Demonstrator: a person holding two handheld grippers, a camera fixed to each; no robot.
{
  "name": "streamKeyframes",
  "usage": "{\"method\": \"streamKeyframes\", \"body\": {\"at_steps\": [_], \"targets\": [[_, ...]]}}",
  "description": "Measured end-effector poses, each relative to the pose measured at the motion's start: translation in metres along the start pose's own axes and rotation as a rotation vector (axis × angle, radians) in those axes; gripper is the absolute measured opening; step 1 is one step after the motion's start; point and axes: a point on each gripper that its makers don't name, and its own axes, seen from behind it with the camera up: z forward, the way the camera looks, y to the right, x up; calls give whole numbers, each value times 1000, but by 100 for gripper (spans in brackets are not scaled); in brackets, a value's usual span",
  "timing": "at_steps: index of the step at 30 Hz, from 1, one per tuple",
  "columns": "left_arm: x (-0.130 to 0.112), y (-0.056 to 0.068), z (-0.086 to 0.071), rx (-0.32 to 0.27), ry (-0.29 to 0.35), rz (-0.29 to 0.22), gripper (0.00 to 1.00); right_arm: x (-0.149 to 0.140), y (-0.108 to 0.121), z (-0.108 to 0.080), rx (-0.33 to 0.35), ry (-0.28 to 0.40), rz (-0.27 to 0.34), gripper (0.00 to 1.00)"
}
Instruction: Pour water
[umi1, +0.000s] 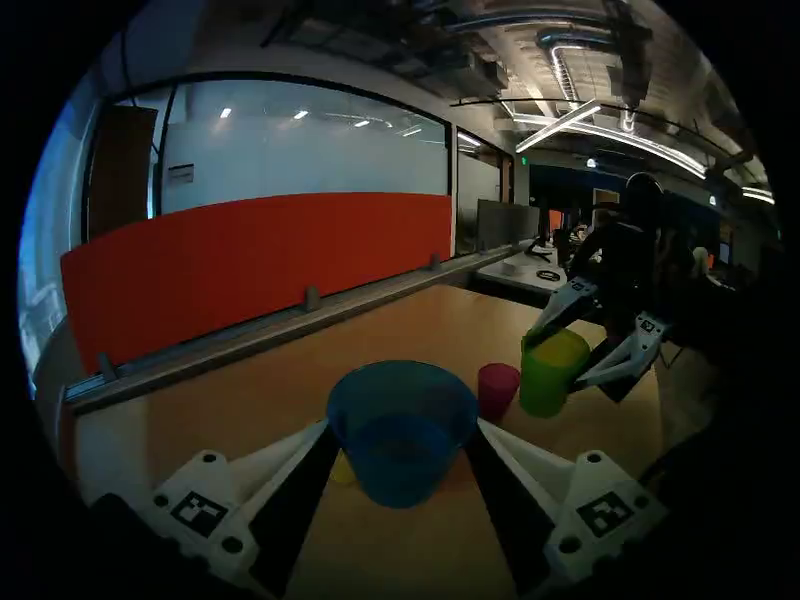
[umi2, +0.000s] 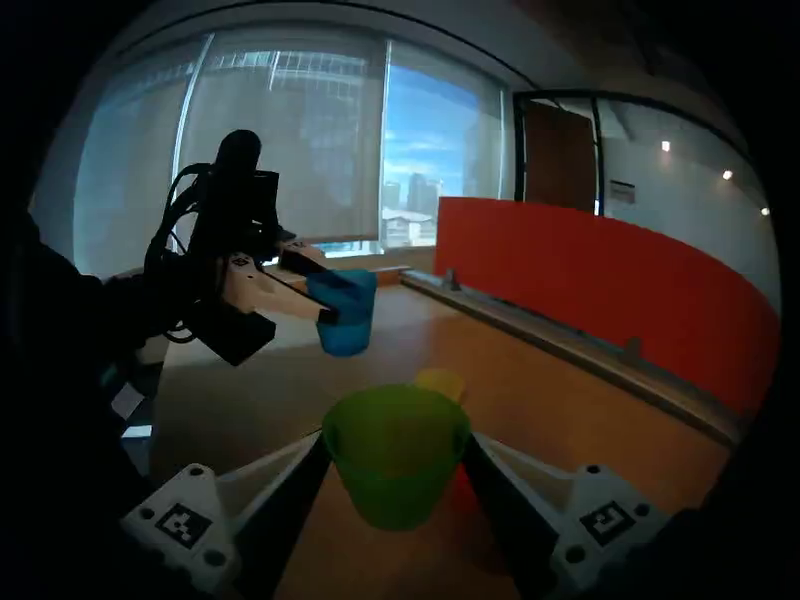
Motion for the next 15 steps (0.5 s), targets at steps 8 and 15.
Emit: {"method": "streamKeyframes", "body": {"at_steps": [8,15], "targets": [[17,2,-6,0,45,8,85,1,-2,5,10,38,25,95],[24,0,-8,4,59,14,85,-3,-2,6,16,43,32,94]]}}
